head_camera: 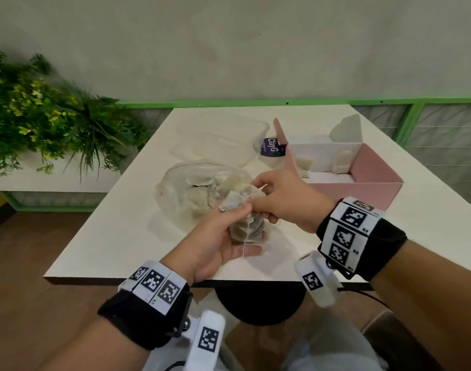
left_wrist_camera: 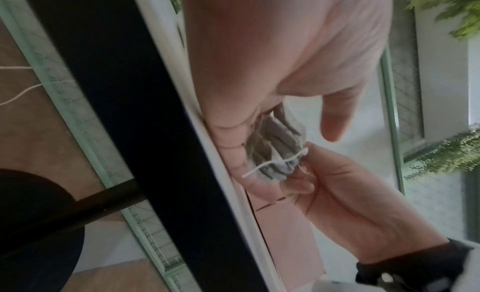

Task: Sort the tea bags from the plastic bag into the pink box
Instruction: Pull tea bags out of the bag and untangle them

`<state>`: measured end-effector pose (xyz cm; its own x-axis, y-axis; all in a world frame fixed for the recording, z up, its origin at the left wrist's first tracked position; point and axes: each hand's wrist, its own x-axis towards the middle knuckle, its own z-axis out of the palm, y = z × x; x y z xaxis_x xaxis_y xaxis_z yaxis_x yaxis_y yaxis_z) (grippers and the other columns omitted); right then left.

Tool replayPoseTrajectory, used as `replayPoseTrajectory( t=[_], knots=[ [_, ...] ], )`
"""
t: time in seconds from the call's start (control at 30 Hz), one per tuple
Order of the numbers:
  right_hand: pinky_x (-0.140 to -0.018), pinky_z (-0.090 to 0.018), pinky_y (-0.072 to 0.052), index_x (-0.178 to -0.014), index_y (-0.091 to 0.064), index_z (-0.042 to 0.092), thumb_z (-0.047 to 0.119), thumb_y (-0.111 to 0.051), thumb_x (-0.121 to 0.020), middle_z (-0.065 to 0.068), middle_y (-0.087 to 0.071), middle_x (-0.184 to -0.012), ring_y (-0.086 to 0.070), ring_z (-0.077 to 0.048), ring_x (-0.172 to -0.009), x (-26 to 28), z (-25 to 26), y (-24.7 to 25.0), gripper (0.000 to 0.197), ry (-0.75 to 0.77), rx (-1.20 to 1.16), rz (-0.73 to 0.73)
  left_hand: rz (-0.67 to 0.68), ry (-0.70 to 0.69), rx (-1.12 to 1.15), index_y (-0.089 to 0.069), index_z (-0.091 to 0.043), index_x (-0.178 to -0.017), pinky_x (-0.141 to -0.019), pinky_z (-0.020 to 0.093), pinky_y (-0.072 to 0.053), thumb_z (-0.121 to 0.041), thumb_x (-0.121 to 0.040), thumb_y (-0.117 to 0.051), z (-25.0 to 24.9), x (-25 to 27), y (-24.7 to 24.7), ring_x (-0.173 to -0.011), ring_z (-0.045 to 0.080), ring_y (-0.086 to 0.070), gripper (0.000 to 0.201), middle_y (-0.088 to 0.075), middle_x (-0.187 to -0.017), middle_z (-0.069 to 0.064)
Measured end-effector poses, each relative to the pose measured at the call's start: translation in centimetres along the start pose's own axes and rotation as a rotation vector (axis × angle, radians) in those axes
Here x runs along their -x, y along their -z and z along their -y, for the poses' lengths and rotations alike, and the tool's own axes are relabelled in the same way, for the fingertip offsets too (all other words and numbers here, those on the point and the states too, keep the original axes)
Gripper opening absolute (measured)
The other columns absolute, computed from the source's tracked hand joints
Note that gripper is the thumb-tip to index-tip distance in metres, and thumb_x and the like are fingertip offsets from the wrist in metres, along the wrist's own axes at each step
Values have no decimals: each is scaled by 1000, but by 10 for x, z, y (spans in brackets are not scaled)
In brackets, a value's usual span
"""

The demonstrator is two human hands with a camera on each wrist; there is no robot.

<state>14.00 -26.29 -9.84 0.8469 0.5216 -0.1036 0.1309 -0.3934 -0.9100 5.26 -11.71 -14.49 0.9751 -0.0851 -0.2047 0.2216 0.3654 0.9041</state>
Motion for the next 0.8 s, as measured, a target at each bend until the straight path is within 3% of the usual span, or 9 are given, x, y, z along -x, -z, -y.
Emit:
replayPoseTrajectory(
  t=[0.07,0.17,0.27,0.43,0.5,0.6,0.7,0.8],
  knots=[
    [-54,-27,-51,-113,-62,9,8,-78,-83,-17,-63,-81,-59,-22,-60,2,-1,-3,34,53,-86,-37,-89,-20,13,-62,-10,-134,-87,53,-61,-28,-103,-58,2,-1,-2,-105,42,-67,37,-70,-121,23],
    [-62,-28,-54,-118,-60,14,15,-77,-87,-11,-63,-95,-65,-20,-71,13,-11,-5,35,72,-289,-146,-156,-46,119,-59,0,-133,-75,43,-65,-18,-104,-56,6,-2,-2,-101,42,-68,34,-71,-112,25],
    [-56,-33,-49,-109,-62,15,18,-76,-88,-7,-60,-83,-61,-19,-66,28,-32,-14,25,67,-368,-235,-186,-83,156,-58,3,-132,-77,39,-65,-12,-101,-59,7,-4,1,-96,37,-71,34,-70,-117,29],
    [-46,-29,-41,-94,-63,10,21,-73,-91,5,-57,-64,-52,-16,-53,30,-53,-36,15,118,-412,-272,-178,-96,80,-64,-3,-116,-73,36,-64,-5,-96,-65,8,-10,-1,-91,29,-75,19,-75,-106,19],
    [-44,-28,-39,-87,-62,4,19,-71,-93,0,-53,-60,-48,-15,-49,27,-55,-38,18,134,-457,-290,-151,-85,59,-64,-3,-117,-76,39,-63,-3,-94,-67,8,-10,0,-94,32,-74,23,-74,-108,20],
    [-44,-29,-39,-83,-59,-3,20,-68,-95,-10,-49,-60,-45,-16,-47,22,-55,-38,27,81,-516,-295,-96,-65,38,-61,2,-126,-83,44,-63,-3,-93,-68,7,-10,2,-101,36,-72,34,-72,-113,24],
    [-45,-30,-39,-82,-61,4,21,-68,-94,-9,-50,-60,-45,-18,-46,18,-53,-35,22,24,-564,-275,-98,-29,43,-60,1,-129,-81,41,-64,-6,-97,-65,6,-11,3,-104,37,-72,34,-71,-119,26],
    [-46,-31,-39,-88,-61,9,18,-69,-92,-8,-55,-72,-49,-19,-47,17,-52,-32,13,6,-648,-292,-109,-20,58,-61,1,-130,-77,36,-65,-8,-99,-62,5,-12,3,-100,34,-73,32,-70,-122,27]
  ],
)
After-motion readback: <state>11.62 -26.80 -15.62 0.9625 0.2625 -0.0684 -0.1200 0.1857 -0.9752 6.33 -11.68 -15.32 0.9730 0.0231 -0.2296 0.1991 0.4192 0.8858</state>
